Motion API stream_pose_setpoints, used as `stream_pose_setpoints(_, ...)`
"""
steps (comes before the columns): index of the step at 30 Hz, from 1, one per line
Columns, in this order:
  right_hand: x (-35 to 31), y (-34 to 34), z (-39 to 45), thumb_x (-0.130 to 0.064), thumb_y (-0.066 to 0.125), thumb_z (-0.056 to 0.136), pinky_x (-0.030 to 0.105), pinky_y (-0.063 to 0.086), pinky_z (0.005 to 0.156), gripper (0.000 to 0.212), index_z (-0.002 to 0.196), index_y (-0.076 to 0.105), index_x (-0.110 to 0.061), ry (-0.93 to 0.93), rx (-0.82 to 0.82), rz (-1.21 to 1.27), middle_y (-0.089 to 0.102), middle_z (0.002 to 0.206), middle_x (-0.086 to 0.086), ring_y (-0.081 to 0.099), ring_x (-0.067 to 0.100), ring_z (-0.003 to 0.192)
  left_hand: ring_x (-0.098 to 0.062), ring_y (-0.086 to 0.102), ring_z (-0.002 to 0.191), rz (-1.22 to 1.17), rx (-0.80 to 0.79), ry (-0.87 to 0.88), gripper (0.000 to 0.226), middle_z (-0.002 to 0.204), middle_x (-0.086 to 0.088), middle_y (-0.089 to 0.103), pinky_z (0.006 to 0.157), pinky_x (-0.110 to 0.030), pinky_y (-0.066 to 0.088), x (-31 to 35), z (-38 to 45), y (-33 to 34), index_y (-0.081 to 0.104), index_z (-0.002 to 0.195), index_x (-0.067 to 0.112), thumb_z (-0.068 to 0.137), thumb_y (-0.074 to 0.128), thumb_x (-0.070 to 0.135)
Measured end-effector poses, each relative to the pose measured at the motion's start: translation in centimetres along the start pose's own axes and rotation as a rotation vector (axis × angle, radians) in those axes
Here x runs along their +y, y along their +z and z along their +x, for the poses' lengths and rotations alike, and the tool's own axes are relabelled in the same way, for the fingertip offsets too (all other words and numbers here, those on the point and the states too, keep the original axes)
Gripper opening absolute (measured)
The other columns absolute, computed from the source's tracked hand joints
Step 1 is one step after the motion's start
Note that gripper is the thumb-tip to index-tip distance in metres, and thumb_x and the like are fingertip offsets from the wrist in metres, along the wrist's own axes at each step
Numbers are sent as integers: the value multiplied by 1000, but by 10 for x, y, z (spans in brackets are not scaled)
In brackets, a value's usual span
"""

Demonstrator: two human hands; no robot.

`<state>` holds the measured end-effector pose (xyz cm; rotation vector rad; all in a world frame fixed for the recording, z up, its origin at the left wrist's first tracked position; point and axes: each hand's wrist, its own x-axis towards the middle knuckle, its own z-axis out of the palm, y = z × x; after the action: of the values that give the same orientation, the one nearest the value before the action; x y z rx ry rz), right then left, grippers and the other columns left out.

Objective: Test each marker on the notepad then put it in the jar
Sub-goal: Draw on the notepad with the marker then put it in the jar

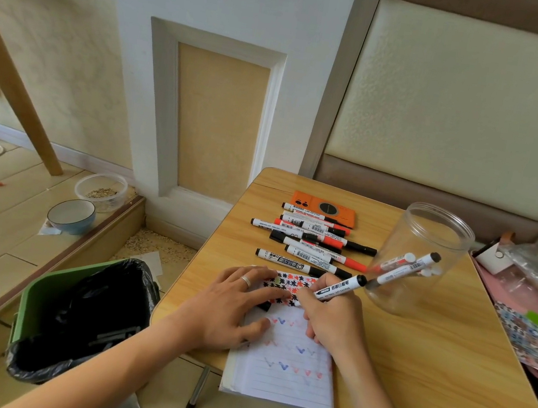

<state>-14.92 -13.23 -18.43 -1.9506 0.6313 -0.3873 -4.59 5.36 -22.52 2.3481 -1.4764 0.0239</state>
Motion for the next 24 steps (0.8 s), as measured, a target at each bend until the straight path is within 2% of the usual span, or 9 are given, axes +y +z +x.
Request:
stream_pose_setpoints(5,-1,1,0,-17,69,91,26,40,38,14,84,60,-8,-11,27,15,65,58,19,56,19,38,-11,12,153,13,-7,2,59,165,11,20,125,-40,9,-1,1,1,25,153,51,96,32,61)
stream_pose_setpoints(10,-2,1,0,-16,69,91,25,39,38,16,81,60,-8,-15,1,10,61,54,9,55,18,37,-12,13,153,4,-16,1,59,165,10,20,125,-42,10,-1,1,0,25,153,50,96,31,62)
stream_pose_setpoints(19,-1,2,-2,-15,71,92,25,39,38,19,76,59,-11,-40,-28,5,61,55,10,52,20,39,-9,14,151,-43,0,16,59,162,12,23,124,-38,9,1,0,-2,28,152,49,95,35,60)
stream_pose_setpoints(21,-1,1,-4,-14,70,92,25,37,37,20,76,58,-10,-54,-16,25,60,53,8,52,20,37,-8,19,147,-53,23,15,59,156,11,29,121,-34,15,1,-1,-3,31,152,44,96,38,58)
stream_pose_setpoints(24,-3,1,-7,-13,68,94,25,35,37,20,78,57,-9,-68,8,88,59,52,7,51,20,37,-8,30,126,-57,74,-15,56,134,10,37,109,-29,27,0,-4,-4,38,149,36,95,45,48)
